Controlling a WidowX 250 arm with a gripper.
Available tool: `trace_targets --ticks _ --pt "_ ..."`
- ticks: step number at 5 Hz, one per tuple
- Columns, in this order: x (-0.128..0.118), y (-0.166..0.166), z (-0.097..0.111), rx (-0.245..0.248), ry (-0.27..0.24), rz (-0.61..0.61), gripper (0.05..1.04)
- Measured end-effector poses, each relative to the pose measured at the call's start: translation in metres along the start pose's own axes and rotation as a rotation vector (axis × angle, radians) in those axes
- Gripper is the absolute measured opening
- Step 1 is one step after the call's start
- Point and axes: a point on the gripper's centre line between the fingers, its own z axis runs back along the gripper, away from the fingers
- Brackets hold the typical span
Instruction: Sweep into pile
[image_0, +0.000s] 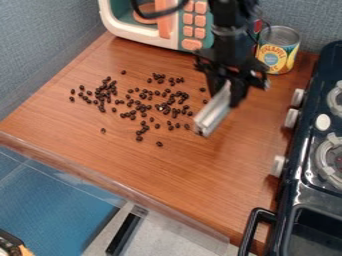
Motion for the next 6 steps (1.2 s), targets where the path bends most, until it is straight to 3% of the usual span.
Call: trace_targets --ticks 1,2,4,6 --pt "0.008 0.050 0.014 -0.018 0.013 0.069 0.379" --pt "-0.006 0.100 0.025 -0.037 0.060 0.103 0.379" --pt "-0.059 0.190 0.043 -0.083 0.096 0.143 0.380" --pt "-0.071 0.225 0.031 0.074 0.057 0.059 0.379"
